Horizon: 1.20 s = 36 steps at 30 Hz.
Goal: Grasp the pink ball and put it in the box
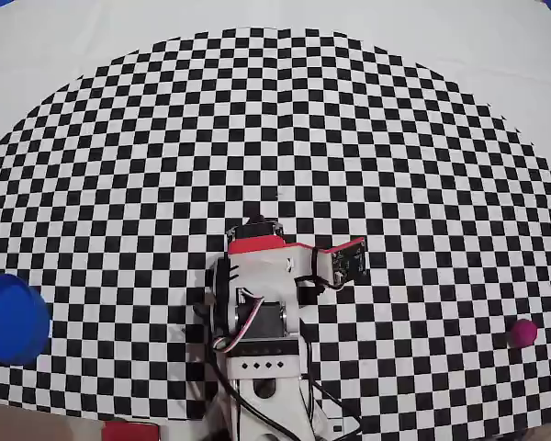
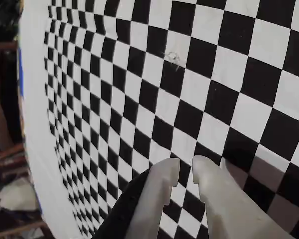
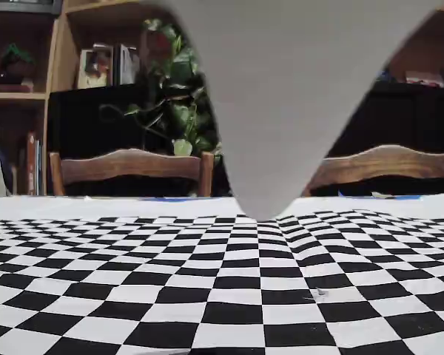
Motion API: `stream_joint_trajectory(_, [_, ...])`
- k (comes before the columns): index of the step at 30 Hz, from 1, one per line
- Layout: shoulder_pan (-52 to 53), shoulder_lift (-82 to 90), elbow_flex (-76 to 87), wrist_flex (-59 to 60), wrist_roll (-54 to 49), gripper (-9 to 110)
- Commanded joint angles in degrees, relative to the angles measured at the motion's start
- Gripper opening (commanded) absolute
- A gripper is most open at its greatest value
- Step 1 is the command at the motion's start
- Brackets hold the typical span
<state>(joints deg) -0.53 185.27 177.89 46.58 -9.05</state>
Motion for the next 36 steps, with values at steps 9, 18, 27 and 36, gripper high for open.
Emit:
stream_joint_trajectory(9, [0.0,1.1,0.4,0.4,0.0,0])
stream_joint_trajectory(18, [-0.4,1.1,0.4,0.4,-0.3,0])
stream_joint_trajectory(27, [-0.8,1.1,0.4,0.4,-0.6,0])
stream_joint_trajectory(36, [-0.6,1.1,0.4,0.4,-0.4,0])
